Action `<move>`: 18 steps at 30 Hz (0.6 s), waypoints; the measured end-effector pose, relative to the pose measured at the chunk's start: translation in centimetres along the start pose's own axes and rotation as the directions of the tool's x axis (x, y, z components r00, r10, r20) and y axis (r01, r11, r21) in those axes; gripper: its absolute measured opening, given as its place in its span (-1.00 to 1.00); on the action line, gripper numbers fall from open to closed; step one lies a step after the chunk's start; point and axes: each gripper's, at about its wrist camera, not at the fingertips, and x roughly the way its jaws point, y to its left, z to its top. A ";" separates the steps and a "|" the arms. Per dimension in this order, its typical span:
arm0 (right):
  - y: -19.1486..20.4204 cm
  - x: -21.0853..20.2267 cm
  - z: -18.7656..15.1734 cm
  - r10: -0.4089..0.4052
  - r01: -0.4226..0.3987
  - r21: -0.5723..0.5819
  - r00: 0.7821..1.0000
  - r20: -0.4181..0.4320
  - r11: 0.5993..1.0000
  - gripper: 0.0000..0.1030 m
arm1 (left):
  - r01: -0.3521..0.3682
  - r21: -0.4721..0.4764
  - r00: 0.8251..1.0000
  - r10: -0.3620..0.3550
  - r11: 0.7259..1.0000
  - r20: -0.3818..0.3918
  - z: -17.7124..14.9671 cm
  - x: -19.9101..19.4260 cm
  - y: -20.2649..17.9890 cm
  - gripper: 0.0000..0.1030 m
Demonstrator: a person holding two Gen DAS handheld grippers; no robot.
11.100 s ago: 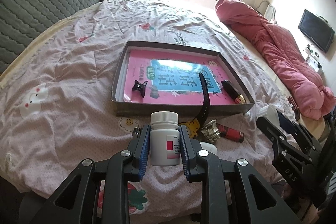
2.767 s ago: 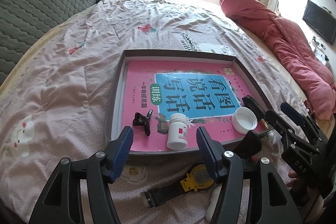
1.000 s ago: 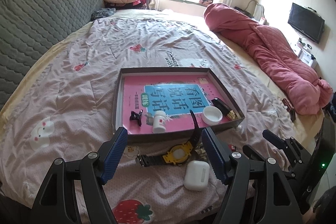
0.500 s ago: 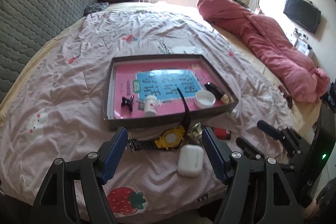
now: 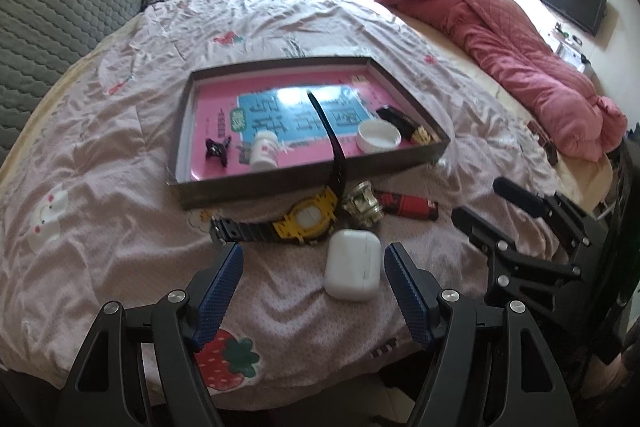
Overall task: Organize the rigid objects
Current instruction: 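Lower the left tool around the white earbuds case while the right tool reaches the silver chrome cap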
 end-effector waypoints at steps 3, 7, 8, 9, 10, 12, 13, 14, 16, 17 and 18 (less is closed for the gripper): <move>0.0 0.1 -0.1 -0.001 0.001 0.000 1.000 -0.003 1.000 0.21 | 0.004 0.017 1.000 -0.004 1.000 -0.022 -0.5 0.6 -0.5 0.45; 0.0 0.2 -0.1 -0.002 0.002 0.001 1.000 -0.004 1.000 0.21 | 0.016 0.027 0.999 -0.015 1.000 -0.043 -0.9 1.2 -0.9 0.45; 0.0 0.2 -0.1 -0.003 0.003 0.001 1.000 -0.005 1.000 0.21 | 0.019 0.026 0.999 -0.017 0.999 -0.048 -0.9 1.3 -0.9 0.45; 0.0 0.2 -0.1 -0.002 0.002 0.001 1.000 -0.004 1.000 0.21 | 0.022 0.026 0.998 -0.020 0.999 -0.053 -1.0 1.5 -1.0 0.45; 0.0 0.2 -0.1 0.000 0.000 0.003 1.000 -0.004 1.000 0.21 | 0.024 0.027 0.998 -0.022 0.999 -0.058 -1.0 1.6 -1.0 0.45; -0.1 0.2 -0.1 0.000 0.000 0.005 1.000 -0.005 1.000 0.21 | 0.026 0.027 0.997 -0.024 0.999 -0.069 -1.2 1.9 -1.1 0.45; -0.1 0.2 -0.1 0.002 -0.002 0.007 1.000 -0.005 1.000 0.21 | 0.028 0.027 0.997 -0.026 0.999 -0.073 -1.2 2.0 -1.1 0.45; -0.2 0.2 -0.2 0.005 -0.005 0.009 1.000 -0.006 1.000 0.21 | 0.031 0.027 0.997 -0.029 0.999 -0.077 -1.3 2.2 -1.1 0.45; -0.2 0.3 -0.2 0.010 -0.010 0.010 1.000 -0.007 1.000 0.21 | 0.035 0.031 0.996 -0.032 0.999 -0.084 -1.5 2.4 -1.2 0.45; -0.2 0.3 -0.2 0.013 -0.013 0.010 1.000 -0.009 1.000 0.21 | 0.037 0.033 0.996 -0.034 0.999 -0.087 -1.5 2.5 -1.2 0.45; -0.2 0.4 -0.2 0.017 -0.017 0.010 1.000 -0.010 1.000 0.21 | 0.040 0.035 0.995 -0.037 0.999 -0.091 -1.6 2.7 -1.2 0.45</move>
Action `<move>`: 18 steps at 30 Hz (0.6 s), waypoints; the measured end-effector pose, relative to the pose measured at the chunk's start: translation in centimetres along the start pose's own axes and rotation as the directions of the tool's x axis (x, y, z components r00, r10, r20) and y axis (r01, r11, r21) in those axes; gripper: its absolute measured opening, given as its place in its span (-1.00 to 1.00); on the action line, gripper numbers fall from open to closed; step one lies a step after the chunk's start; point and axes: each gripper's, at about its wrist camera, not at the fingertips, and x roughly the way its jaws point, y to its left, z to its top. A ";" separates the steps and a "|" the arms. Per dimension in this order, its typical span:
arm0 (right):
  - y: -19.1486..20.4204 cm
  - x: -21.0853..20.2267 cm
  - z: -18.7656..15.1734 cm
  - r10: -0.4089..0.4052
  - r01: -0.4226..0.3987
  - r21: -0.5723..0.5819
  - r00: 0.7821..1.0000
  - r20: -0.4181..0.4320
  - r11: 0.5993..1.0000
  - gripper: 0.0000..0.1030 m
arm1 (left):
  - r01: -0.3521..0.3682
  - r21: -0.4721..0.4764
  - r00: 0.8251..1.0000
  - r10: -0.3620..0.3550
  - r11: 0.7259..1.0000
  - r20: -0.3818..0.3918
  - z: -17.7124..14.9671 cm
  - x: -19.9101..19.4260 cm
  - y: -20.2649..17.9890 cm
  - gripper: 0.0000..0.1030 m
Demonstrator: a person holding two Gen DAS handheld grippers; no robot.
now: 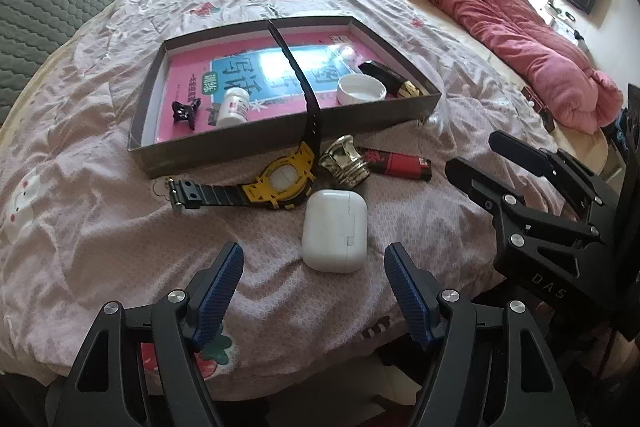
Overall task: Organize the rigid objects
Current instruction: 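Lower the left tool around the white earbuds case while the right tool reaches the silver chrome cap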
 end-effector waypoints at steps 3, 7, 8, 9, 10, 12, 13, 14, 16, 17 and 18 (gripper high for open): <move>0.0 0.3 0.0 0.021 -0.021 0.005 1.000 -0.011 1.000 0.21 | 0.013 0.005 1.000 -0.013 1.000 -0.011 -0.2 0.4 -0.1 0.45; -0.1 0.7 -0.1 0.040 -0.040 0.015 0.999 -0.019 0.999 0.21 | 0.022 0.007 0.999 -0.022 1.000 -0.028 -0.5 1.2 -0.2 0.45; -0.1 0.7 0.0 0.042 -0.042 0.017 0.999 -0.020 0.999 0.21 | 0.021 0.010 0.999 -0.021 1.000 -0.030 -0.6 1.4 -0.3 0.45; -0.1 0.8 0.0 0.044 -0.044 0.020 0.999 -0.021 0.999 0.21 | 0.022 0.011 0.999 -0.022 1.000 -0.030 -0.6 1.5 -0.3 0.45; -0.2 0.9 0.0 0.046 -0.045 0.021 0.999 -0.022 0.999 0.21 | 0.022 0.012 0.999 -0.021 1.000 -0.029 -0.5 1.7 -0.4 0.45; -0.3 1.0 0.0 0.046 -0.045 0.027 0.999 -0.022 0.999 0.21 | 0.023 0.018 0.999 -0.022 1.000 -0.030 -0.3 2.1 -0.5 0.45; -0.4 1.0 0.0 0.049 -0.048 0.032 0.999 -0.023 0.998 0.21 | 0.019 0.020 0.999 -0.018 1.000 -0.030 -0.2 2.3 -0.5 0.45; -0.5 1.1 0.0 0.050 -0.049 0.034 0.998 -0.022 0.998 0.21 | 0.017 0.022 0.999 -0.017 1.000 -0.033 -0.1 2.6 -0.6 0.45; -0.5 1.2 0.0 0.051 -0.050 0.035 0.998 -0.023 0.998 0.21 | 0.018 0.019 0.999 -0.018 1.000 -0.037 0.1 3.1 -0.7 0.45; -0.6 1.3 0.0 0.053 -0.052 0.035 0.998 -0.025 0.998 0.21 | 0.017 0.018 0.999 -0.016 1.000 -0.039 0.3 3.3 -0.7 0.45; -0.6 1.4 0.0 0.053 -0.052 0.033 0.998 -0.027 0.998 0.21 | 0.018 0.018 0.999 -0.017 1.000 -0.039 0.3 3.7 -0.8 0.45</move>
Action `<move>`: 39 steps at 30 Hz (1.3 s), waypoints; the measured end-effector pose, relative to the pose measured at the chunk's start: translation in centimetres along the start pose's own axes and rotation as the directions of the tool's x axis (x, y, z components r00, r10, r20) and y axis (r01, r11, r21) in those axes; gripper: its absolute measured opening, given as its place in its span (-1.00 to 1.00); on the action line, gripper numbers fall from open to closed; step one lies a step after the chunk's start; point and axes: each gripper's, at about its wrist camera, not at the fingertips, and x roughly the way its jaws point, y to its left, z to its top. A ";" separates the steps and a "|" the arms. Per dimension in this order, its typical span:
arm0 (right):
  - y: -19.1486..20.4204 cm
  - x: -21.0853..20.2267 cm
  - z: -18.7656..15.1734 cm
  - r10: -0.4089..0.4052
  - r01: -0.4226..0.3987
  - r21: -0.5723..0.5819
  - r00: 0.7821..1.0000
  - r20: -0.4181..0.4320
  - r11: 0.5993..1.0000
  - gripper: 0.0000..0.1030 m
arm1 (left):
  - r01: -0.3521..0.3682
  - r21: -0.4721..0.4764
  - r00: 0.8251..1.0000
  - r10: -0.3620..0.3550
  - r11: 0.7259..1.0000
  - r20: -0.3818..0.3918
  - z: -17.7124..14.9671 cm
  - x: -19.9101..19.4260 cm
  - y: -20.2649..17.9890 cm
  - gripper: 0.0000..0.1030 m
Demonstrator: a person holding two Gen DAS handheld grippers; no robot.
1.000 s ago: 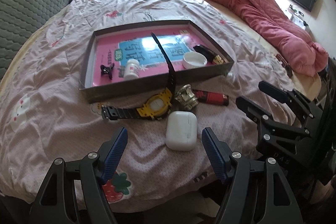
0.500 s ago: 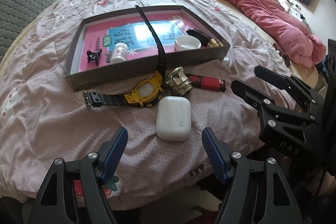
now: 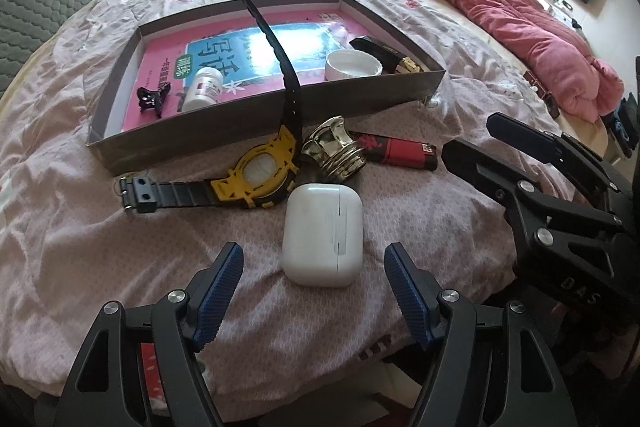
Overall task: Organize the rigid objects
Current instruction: 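Lower the left tool around the white earbuds case while the right tool reaches the silver chrome cap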
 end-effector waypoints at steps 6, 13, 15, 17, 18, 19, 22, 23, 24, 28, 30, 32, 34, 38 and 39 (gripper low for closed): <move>0.8 1.2 0.3 0.007 -0.008 -0.050 1.000 -0.017 0.999 0.21 | -0.003 -0.017 1.000 0.003 1.000 -0.002 0.1 1.5 0.4 0.45; 1.2 4.4 1.7 0.094 -0.101 -0.069 0.990 -0.104 0.992 0.21 | -0.006 0.001 1.000 0.006 1.000 0.007 0.3 2.4 0.6 0.44; 1.7 5.3 2.1 0.112 -0.123 -0.080 0.985 -0.129 0.989 0.21 | -0.009 0.013 1.000 0.009 1.000 0.014 0.4 2.5 0.5 0.44; 2.2 5.8 2.3 0.116 -0.131 -0.101 0.983 -0.141 0.986 0.21 | -0.006 0.017 1.000 0.006 1.000 0.018 0.5 2.5 0.5 0.44; 2.4 6.1 2.3 0.123 -0.140 -0.112 0.981 -0.150 0.984 0.21 | -0.003 0.016 1.000 0.003 1.000 0.020 0.5 2.5 0.5 0.43; 2.8 6.3 2.4 0.130 -0.150 -0.122 0.979 -0.159 0.981 0.21 | 0.000 0.014 1.000 0.000 1.000 0.022 0.5 2.5 0.6 0.42; 3.5 6.9 2.6 0.126 -0.153 -0.146 0.976 -0.176 0.977 0.21 | 0.000 0.013 1.000 0.000 1.000 0.030 0.5 2.5 0.7 0.38; 3.7 7.1 2.6 0.122 -0.150 -0.150 0.976 -0.180 0.977 0.21 | 0.003 0.010 1.000 -0.003 1.000 0.031 0.6 2.5 0.7 0.38; 3.8 7.2 2.6 0.117 -0.146 -0.151 0.976 -0.186 0.978 0.21 | 0.004 0.009 0.999 -0.005 1.000 0.033 0.6 2.5 0.8 0.37; 3.9 7.9 2.7 0.123 -0.153 -0.141 0.971 -0.203 0.978 0.21 | 0.009 0.006 0.999 -0.009 1.000 0.037 0.7 2.5 0.9 0.34; 3.7 8.3 2.8 0.138 -0.166 -0.123 0.968 -0.212 0.978 0.21 | 0.011 0.009 0.999 -0.012 1.000 0.040 0.7 2.4 0.9 0.30; 3.4 8.7 2.9 0.146 -0.173 -0.110 0.964 -0.220 0.979 0.21 | 0.012 0.011 0.999 -0.013 1.000 0.040 0.8 2.5 0.8 0.29; 3.5 8.9 2.9 0.149 -0.176 -0.110 0.963 -0.223 0.978 0.20 | 0.014 0.013 0.999 -0.014 1.000 0.042 0.9 2.5 0.8 0.27; 3.7 9.4 3.1 0.153 -0.182 -0.111 0.961 -0.230 0.977 0.17 | 0.017 0.010 0.999 -0.018 1.000 0.043 0.9 2.5 0.8 0.25; 3.8 9.6 3.1 0.152 -0.181 -0.110 0.961 -0.232 0.977 0.15 | 0.017 0.011 0.999 -0.018 1.000 0.044 0.9 2.5 0.8 0.25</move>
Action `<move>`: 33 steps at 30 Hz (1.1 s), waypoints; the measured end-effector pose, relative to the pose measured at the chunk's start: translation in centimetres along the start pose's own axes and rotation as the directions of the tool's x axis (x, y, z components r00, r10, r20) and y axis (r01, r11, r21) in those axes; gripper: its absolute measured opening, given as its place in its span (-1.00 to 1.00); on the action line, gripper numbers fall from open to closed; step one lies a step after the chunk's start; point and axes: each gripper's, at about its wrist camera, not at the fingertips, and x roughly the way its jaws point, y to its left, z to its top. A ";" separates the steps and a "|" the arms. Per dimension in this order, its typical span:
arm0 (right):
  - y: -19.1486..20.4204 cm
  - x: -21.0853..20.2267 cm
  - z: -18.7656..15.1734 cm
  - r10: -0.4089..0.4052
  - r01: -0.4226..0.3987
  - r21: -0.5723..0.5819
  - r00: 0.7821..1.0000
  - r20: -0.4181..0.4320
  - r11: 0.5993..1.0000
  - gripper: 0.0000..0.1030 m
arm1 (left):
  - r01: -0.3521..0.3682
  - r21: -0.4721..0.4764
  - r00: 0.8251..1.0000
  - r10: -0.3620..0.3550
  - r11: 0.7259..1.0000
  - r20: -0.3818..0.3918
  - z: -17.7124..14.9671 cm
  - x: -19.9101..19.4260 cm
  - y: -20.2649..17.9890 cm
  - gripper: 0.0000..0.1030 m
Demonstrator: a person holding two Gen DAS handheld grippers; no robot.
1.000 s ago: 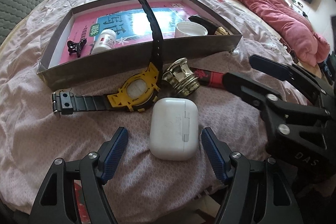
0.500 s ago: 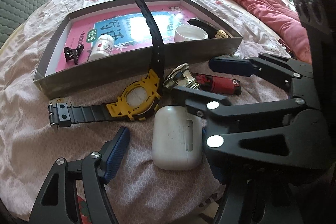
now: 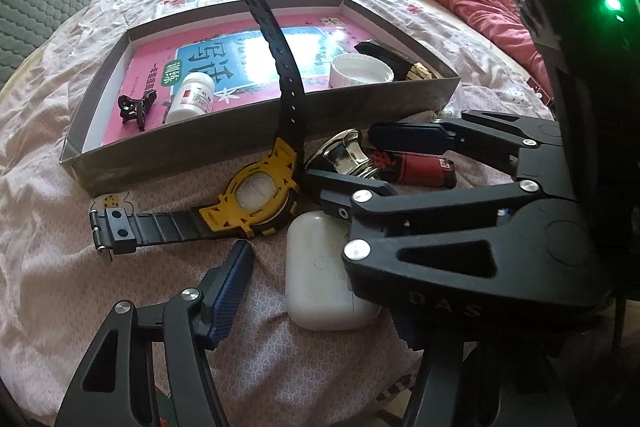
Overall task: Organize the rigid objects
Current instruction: 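Lower the left tool around the white earbuds case while the right tool reaches the silver chrome cap, then close the left tool on the earbuds case and lift while the right tool grips the chrome cap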
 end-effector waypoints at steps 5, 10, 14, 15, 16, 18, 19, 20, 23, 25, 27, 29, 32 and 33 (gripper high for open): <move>-0.2 0.2 0.0 0.017 -0.017 0.016 1.000 0.002 1.000 0.10 | -0.001 -0.002 1.000 0.001 1.000 -0.001 0.1 0.0 0.0 0.25; -0.4 -0.4 -0.1 0.055 -0.056 0.018 0.998 0.026 0.998 -0.17 | -0.003 0.004 1.000 0.003 1.000 0.005 0.2 0.1 -0.3 0.15; -0.3 -0.6 -0.4 0.062 -0.062 0.004 0.998 0.034 0.998 -0.17 | -0.005 0.010 1.000 0.005 1.000 0.006 0.4 0.2 -0.6 0.11; -0.3 -0.8 -0.4 0.067 -0.067 0.008 0.997 0.037 0.998 -0.17 | -0.006 0.012 1.000 0.006 1.000 0.007 0.4 0.2 -0.7 0.10; -0.4 -1.1 -0.5 0.071 -0.071 0.012 0.996 0.047 0.997 -0.17 | -0.008 0.014 1.000 0.007 1.000 0.007 0.4 0.2 -0.7 0.09; -0.7 -1.6 -0.6 0.067 -0.068 0.019 0.996 0.065 0.997 -0.17 | -0.008 0.017 1.000 0.008 1.000 0.007 0.5 0.3 -0.9 0.08; -0.9 -1.9 -0.6 0.064 -0.066 0.025 0.995 0.073 0.998 -0.17 | -0.009 0.019 1.000 0.009 1.000 0.006 0.5 0.4 -0.9 0.08; -1.3 -2.2 -0.8 0.064 -0.067 0.038 0.994 0.083 0.997 -0.17 | -0.012 0.022 1.000 0.012 1.000 0.007 0.5 0.5 -1.0 0.08; -2.3 -2.8 -1.0 0.063 -0.071 0.075 0.993 0.103 0.995 -0.17 | -0.017 0.027 1.000 0.017 0.999 0.010 0.5 0.6 -1.3 0.07; -3.1 -3.2 -1.0 0.059 -0.072 0.104 0.991 0.116 0.992 -0.17 | -0.019 0.030 1.000 0.019 0.999 0.007 0.6 0.8 -1.5 0.07; -4.0 -3.4 -1.0 0.048 -0.065 0.133 0.991 0.127 0.989 -0.17 | -0.020 0.032 1.000 0.020 0.999 0.008 0.6 0.8 -1.6 0.03; -4.7 -3.5 -1.1 0.038 -0.059 0.156 0.990 0.133 0.986 -0.17 | -0.022 0.034 1.000 0.021 0.999 0.011 0.6 0.9 -1.7 -0.06; -5.4 -3.7 -1.1 0.028 -0.054 0.186 0.990 0.142 0.981 -0.17 | -0.030 0.043 0.999 0.030 0.999 0.012 0.7 0.9 -1.9 -0.11; -5.5 -3.8 -1.2 0.024 -0.051 0.188 0.989 0.143 0.981 -0.17 | -0.028 0.040 1.000 0.027 0.999 0.012 0.7 0.9 -1.8 -0.11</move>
